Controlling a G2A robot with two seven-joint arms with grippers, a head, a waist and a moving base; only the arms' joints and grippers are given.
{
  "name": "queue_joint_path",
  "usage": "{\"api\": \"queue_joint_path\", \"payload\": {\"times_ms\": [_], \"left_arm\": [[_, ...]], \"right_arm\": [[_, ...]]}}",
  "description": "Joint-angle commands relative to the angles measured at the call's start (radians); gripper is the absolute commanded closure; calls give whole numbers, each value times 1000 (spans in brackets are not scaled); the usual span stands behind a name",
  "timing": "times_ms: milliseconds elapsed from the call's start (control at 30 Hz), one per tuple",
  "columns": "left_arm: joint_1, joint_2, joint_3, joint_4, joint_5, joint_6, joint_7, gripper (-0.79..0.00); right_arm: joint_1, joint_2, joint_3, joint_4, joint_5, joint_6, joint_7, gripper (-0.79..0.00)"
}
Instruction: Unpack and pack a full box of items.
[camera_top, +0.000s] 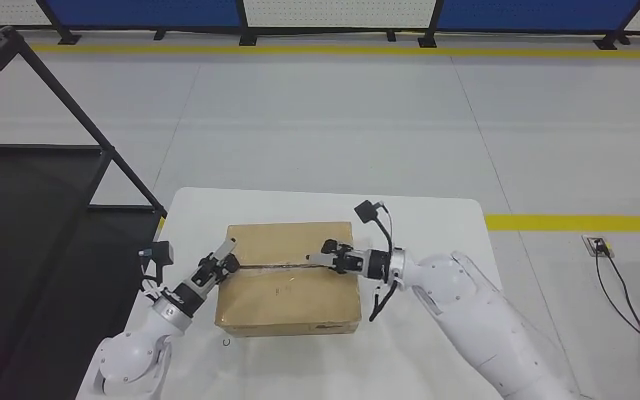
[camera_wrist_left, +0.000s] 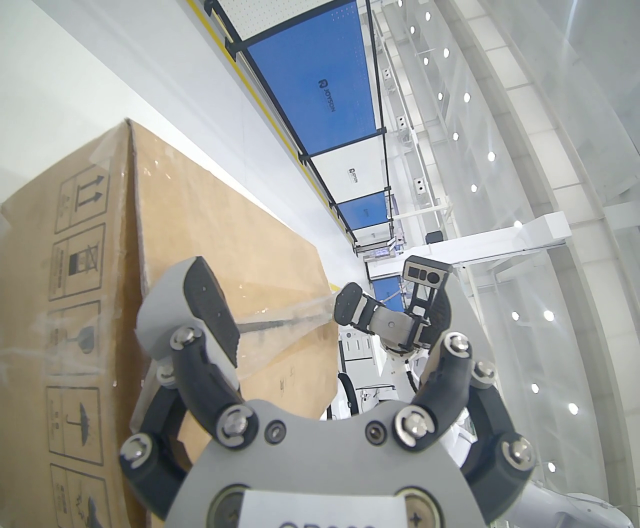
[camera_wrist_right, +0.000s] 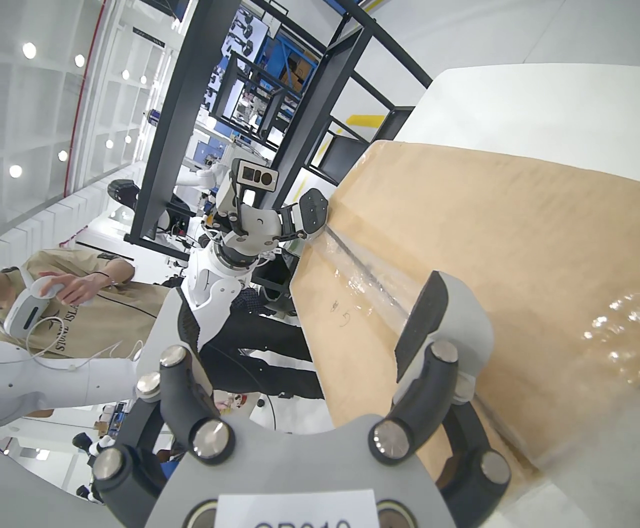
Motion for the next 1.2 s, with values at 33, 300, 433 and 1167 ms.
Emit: {"api": "queue_joint_path", "payload": {"times_ms": [33, 300, 433, 1167], "left_arm": [[-4, 1, 1, 4, -4, 1, 1, -785], [-15, 5, 3, 17, -13, 1, 2, -785], [-19, 6, 5, 22, -15, 1, 4, -785], [56, 25, -127, 5, -99, -31, 43, -785]], "right_arm": [[38, -12, -15, 44, 46, 53, 32, -785], [123, -45, -62, 144, 108, 200, 127, -785], [147, -55, -72, 175, 137, 224, 178, -785], [210, -129, -152, 283, 174, 180, 180, -785]]}}
